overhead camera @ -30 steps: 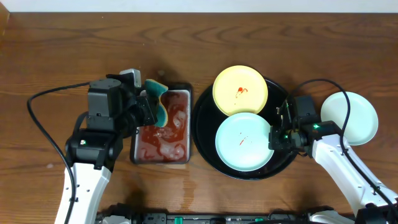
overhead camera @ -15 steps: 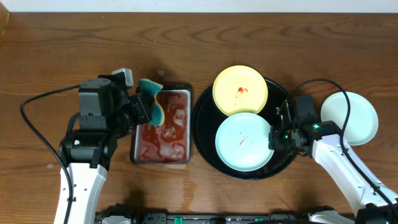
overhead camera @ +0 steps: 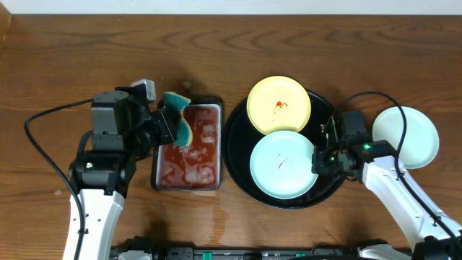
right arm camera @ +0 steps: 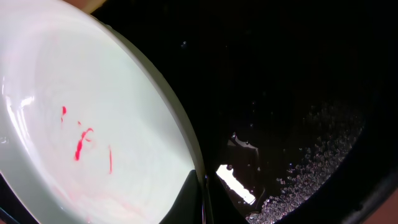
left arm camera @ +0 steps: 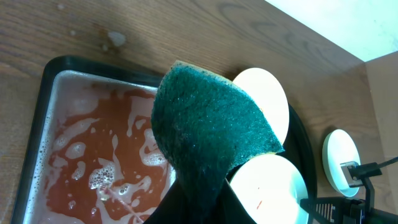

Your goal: Clean dirty plates on tray and stack at the side

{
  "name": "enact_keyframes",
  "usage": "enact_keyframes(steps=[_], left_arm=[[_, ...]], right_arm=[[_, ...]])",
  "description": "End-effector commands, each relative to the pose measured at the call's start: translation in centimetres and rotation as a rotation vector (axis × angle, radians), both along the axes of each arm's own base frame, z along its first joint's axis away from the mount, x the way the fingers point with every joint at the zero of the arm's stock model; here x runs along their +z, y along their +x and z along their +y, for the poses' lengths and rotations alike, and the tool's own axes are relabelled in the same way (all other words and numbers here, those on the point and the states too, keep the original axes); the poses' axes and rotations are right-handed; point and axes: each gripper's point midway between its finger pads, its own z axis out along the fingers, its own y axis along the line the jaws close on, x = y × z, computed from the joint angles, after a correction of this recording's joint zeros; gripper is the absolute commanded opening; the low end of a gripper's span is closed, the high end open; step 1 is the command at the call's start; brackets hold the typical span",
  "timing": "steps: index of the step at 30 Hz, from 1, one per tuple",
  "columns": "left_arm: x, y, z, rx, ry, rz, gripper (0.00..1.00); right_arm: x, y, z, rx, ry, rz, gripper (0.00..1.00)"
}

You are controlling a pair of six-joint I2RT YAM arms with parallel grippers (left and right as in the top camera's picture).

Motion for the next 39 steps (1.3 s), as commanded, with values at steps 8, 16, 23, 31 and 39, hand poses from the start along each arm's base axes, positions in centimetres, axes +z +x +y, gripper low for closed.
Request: enact_keyframes(steps=[8, 16, 23, 31, 39], left_arm=[[-0.32, -0.59, -0.12, 0.0, -0.021, 0.024, 0.07], [-0.56, -0.75, -0.11, 0.0, -0.02, 0.038, 0.07], [-0.72, -0.73, -0.11, 0.007, -0.027, 0.049, 0.08], [-0.73, -0.74, -0.11, 0.007, -0.027, 0.049, 0.07], [-0.78, -0.79, -0.11, 0.007, -0.027, 0.052, 0.07]], right_arm=[[-0.04, -0.17, 0.15, 0.006, -0.01, -0.005, 0.01], [-0.04, -0.18, 0.14, 0.006, -0.01, -0.004, 0.01], [-0.04, -0.18, 0.14, 0.006, -0.01, -0.004, 0.01], [-0.04, -0.18, 0.14, 0.006, -0.01, -0.004, 0.01], [-0.04, -0.17, 0.15, 0.006, -0.01, -0.005, 0.01]])
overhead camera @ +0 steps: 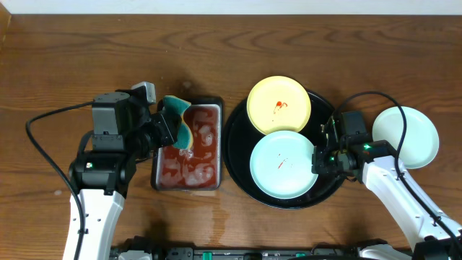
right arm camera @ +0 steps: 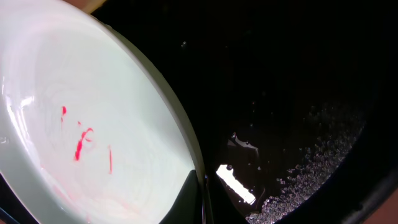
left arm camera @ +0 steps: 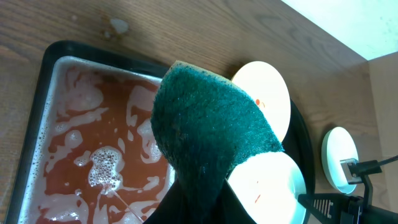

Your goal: Clean dirty plates on tray and stack at the side

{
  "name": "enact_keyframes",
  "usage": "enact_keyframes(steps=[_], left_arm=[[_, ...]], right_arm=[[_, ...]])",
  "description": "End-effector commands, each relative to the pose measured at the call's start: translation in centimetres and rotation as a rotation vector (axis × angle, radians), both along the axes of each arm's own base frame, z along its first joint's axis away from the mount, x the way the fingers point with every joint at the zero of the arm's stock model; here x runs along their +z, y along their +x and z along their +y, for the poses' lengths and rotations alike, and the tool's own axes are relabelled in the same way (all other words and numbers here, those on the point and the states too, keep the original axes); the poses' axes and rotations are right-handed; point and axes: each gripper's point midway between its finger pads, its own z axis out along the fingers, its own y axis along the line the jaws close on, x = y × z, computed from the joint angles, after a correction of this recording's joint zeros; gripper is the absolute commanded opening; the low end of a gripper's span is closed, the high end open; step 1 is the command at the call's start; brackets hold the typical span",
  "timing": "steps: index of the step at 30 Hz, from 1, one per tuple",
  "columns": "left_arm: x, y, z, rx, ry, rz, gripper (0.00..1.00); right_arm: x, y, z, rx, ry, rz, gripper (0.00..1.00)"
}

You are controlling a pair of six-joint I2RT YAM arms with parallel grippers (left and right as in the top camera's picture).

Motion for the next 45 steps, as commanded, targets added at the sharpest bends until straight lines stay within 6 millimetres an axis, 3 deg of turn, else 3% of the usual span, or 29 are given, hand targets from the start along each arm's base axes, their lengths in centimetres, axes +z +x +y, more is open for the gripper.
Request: enact_keyframes(steps=[1, 20, 25, 31, 35, 40, 43, 45], left_arm=[[-0.2, -0.2, -0.1, -0.003, -0.015, 0.01, 0.07], [-0.2, -0.2, -0.1, -0.003, -0.014, 0.011, 0.07], [-1.2, 0.1, -0.1, -0.003, -0.013, 0.045, 0.07], [-5.4, 1.1, -0.1, -0.001, -0.01, 0.191, 0.08], [-9.9, 1.1, -0.1, 0.0, -0.005, 0.354, 0.07], [-15.3, -0.3, -0.1, 0.092, -0.046, 0.62, 0.07], [-16.7, -1.1, -0.1, 0.14, -0.063, 0.716, 0.07], [-16.6, -1.2, -0.1, 0.14, -0.062, 0.724, 0.07]], right_arm=[[0.0, -0.2, 0.2, 0.006, -0.01, -0.005, 0.01], [0.0, -0.2, 0.2, 0.006, -0.01, -0.005, 0.01], [0.0, -0.2, 0.2, 0.006, -0.01, -0.005, 0.01], [0.0, -0.1, 0.2, 0.006, -0.01, -0.006, 0.01], [0.0, -0.2, 0.2, 0.006, -0.01, -0.005, 0.01], [0.0, -0.2, 0.1, 0.006, -0.01, -0.004, 0.01], [0.0, -0.2, 0.1, 0.007, -0.01, -0.004, 0.01], [0.0, -0.2, 0.1, 0.01, -0.011, -0.005, 0.01]])
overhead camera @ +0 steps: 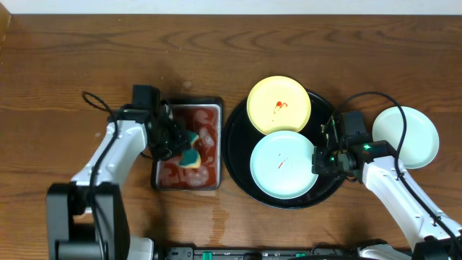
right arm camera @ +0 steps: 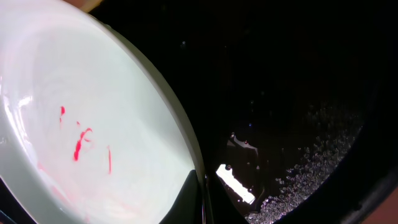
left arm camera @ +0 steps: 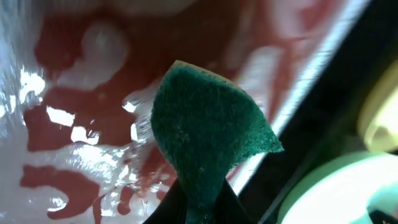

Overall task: Clean dirty plates on tray and stack at the side
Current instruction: 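Carry the sponge with the left gripper onto the pale green plate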

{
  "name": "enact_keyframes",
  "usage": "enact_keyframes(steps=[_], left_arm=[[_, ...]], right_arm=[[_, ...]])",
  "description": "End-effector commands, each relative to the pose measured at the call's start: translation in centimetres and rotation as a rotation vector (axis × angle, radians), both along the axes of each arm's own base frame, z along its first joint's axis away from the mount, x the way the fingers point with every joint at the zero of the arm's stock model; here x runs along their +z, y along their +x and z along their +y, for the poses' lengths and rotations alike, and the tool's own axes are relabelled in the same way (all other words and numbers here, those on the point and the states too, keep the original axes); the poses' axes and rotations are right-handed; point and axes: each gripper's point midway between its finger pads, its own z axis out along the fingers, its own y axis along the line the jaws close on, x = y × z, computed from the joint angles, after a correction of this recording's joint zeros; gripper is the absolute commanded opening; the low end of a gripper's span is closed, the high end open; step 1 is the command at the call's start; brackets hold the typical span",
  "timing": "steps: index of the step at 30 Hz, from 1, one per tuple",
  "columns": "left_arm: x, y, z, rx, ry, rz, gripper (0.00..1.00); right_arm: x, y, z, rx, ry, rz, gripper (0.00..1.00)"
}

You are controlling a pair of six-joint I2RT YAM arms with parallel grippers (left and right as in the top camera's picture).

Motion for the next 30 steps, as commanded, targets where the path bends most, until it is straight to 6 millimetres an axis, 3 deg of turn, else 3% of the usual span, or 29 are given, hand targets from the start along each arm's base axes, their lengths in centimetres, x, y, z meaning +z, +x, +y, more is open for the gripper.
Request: enact_keyframes(steps=[1, 6, 10, 15, 23, 30], left_arm=[[0.6, -0.2, -0.1, 0.05, -0.023, 0.026, 0.07], [3.3, 0.5, -0.4, 0.02, -0.021, 0.002, 0.07], [4.7, 0.7, -2.3, -0.063, -0.02, -0.031, 0.08], [4.8, 0.3, -6.9, -0.217, -0.009, -0.095, 0.07], [4.8, -1.4, -14.3, -0.463, 0.088, -0.256, 0.08], [4.8, -2.8, -19.6, -0.525, 0.15, -0.387, 0.07]], right_arm=[[0.0, -0.1, 0.2, 0.012, -0.008, -0.006, 0.01], [0.0, -0.1, 0.2, 0.011, -0.007, -0.007, 0.01], [0.0, 0.0, 0.2, 0.011, -0.007, -0.01, 0.01], [-0.8, -0.4, 0.1, 0.01, -0.008, -0.011, 0.01], [-3.7, -3.2, -0.3, -0.003, -0.007, 0.056, 0.01], [-4.0, -3.5, -0.2, -0.003, 0.003, 0.062, 0.01]])
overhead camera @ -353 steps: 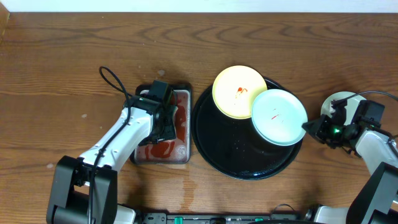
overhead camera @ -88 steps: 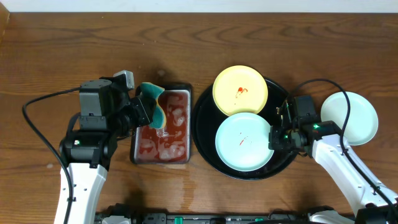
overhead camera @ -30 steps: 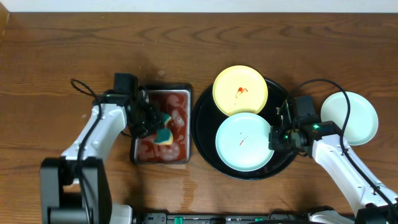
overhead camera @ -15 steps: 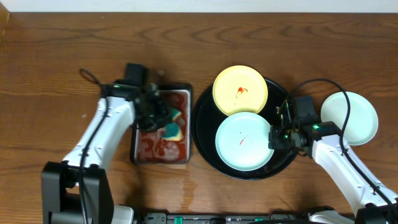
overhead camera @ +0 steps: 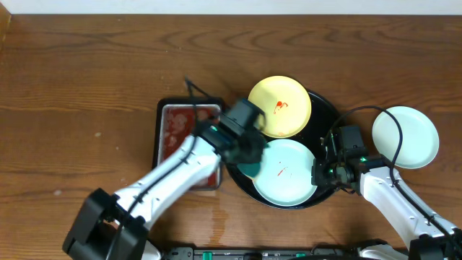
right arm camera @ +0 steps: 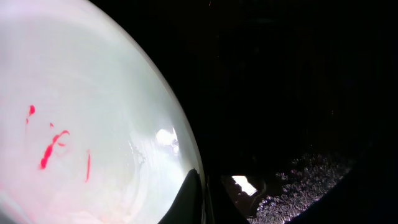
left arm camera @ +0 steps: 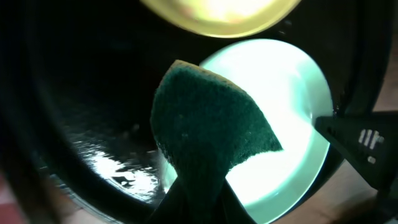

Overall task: Clean dirty plates on tray and stack at the side
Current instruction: 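Carry the sponge with the left gripper onto the pale green plate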

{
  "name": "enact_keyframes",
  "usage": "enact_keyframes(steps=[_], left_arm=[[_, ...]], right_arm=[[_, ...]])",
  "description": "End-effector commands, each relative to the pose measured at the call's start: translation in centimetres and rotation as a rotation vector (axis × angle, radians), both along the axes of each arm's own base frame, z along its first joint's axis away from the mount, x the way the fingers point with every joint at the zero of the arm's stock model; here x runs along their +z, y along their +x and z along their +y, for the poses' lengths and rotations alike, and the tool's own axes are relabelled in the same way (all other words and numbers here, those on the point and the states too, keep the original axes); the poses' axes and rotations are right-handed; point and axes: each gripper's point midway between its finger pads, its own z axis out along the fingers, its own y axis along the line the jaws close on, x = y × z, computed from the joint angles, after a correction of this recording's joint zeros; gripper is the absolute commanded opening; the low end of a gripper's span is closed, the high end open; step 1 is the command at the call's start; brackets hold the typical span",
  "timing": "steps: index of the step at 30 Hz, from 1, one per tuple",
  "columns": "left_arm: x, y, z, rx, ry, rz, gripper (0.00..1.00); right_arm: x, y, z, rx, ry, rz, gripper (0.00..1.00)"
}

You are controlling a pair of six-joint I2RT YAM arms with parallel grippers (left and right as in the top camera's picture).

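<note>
On the black round tray (overhead camera: 323, 119) lie a yellow plate (overhead camera: 280, 107) with a red stain and a mint plate (overhead camera: 289, 177) with red streaks. My left gripper (overhead camera: 245, 153) is shut on a green sponge (left arm camera: 208, 127), which sits at the mint plate's (left arm camera: 286, 93) left edge. Whether the sponge touches the plate is unclear. My right gripper (right arm camera: 202, 193) is shut on the right rim of the mint plate (right arm camera: 81, 124), its red marks in plain sight. The same gripper (overhead camera: 319, 175) shows in the overhead view.
A rectangular pan (overhead camera: 173, 130) of reddish soapy water stands left of the tray, partly under my left arm. A clean mint plate (overhead camera: 405, 137) lies on the wooden table to the right of the tray. My right arm's cable loops between them.
My left gripper has moved with the sponge from the pan of reddish water to the tray, at the mint plate's left edge. The right gripper still grips the rim, slightly shifted.
The left gripper held the sponge above the soapy pan at the first two moments. Then the sponge was down in the reddish water. Now it is over the tray at the mint plate. The right gripper has stayed shut on that plate's rim throughout.
</note>
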Motion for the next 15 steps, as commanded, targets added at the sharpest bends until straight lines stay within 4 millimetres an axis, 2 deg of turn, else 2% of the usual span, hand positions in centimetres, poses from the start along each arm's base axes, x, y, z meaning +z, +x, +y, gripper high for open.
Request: enact_keyframes(steps=[1, 5, 11, 15], left_arm=[[0.1, 0.4, -1.6, 0.034, 0.038, -0.086, 0.08], [-1.0, -0.2, -4.5, 0.011, 0.009, -0.103, 0.08], [-4.1, 0.7, -7.4, 0.086, -0.048, -0.073, 0.11], [-6.8, 1.2, -7.8, 0.083, -0.027, -0.062, 0.11]], right_arm=[[-0.6, -1.1, 0.4, 0.011, 0.011, 0.031, 0.01], [-0.6, -1.1, 0.5, 0.012, 0.019, 0.03, 0.01], [-0.6, -1.1, 0.5, 0.013, 0.019, 0.03, 0.01], [-0.6, -1.1, 0.5, 0.013, 0.019, 0.03, 0.01]])
